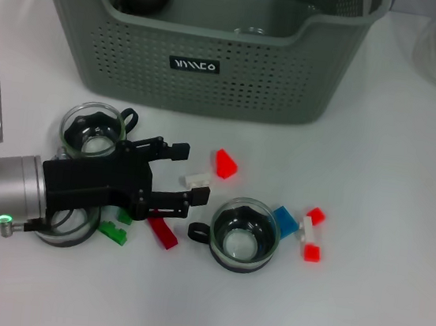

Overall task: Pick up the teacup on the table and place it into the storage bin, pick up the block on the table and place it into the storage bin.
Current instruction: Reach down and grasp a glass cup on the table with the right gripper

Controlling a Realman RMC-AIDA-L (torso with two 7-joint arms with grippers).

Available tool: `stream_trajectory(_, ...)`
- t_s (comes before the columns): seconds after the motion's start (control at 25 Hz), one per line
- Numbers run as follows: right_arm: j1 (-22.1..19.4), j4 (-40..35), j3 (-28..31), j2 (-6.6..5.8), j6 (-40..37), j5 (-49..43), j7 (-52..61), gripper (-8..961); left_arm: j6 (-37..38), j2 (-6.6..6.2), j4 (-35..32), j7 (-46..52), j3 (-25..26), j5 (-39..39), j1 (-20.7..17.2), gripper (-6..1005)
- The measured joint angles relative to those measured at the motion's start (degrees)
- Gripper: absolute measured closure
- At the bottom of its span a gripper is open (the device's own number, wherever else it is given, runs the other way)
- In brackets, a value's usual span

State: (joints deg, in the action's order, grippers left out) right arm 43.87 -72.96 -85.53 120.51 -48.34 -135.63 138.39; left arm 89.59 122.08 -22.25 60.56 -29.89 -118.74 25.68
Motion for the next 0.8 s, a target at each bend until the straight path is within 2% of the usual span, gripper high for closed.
stream_trajectory(0.2, -6.91, -7.98, -0.34, -0.14, -1.57, 10.69, -7.02, 30, 0.06, -0.06, 0.01, 0.00, 0.01, 0.00, -0.03, 140)
stream_trajectory(0.4, -14.67, -13.12, 1.50, -0.21, -4.87, 25.78, -17.79, 31, 0.11, -0.17, 0.06, 0.00, 0.12, 0.00, -0.11, 139)
stream_trajectory(0.6, -18.65, -12.69, 5.73, -0.28, -14.64, 38.56, -27.06, 31, 0.44, -0.20, -0.13, 0.00, 0.27, 0.00, -0.20, 139)
stream_trajectory(0.8, -21.33, -10.85, 9.06, -0.27, -25.42, 42.73, -33.61, 32, 0.57, -0.59, -0.29, 0.00, 0.33, 0.00, -0.20, 139)
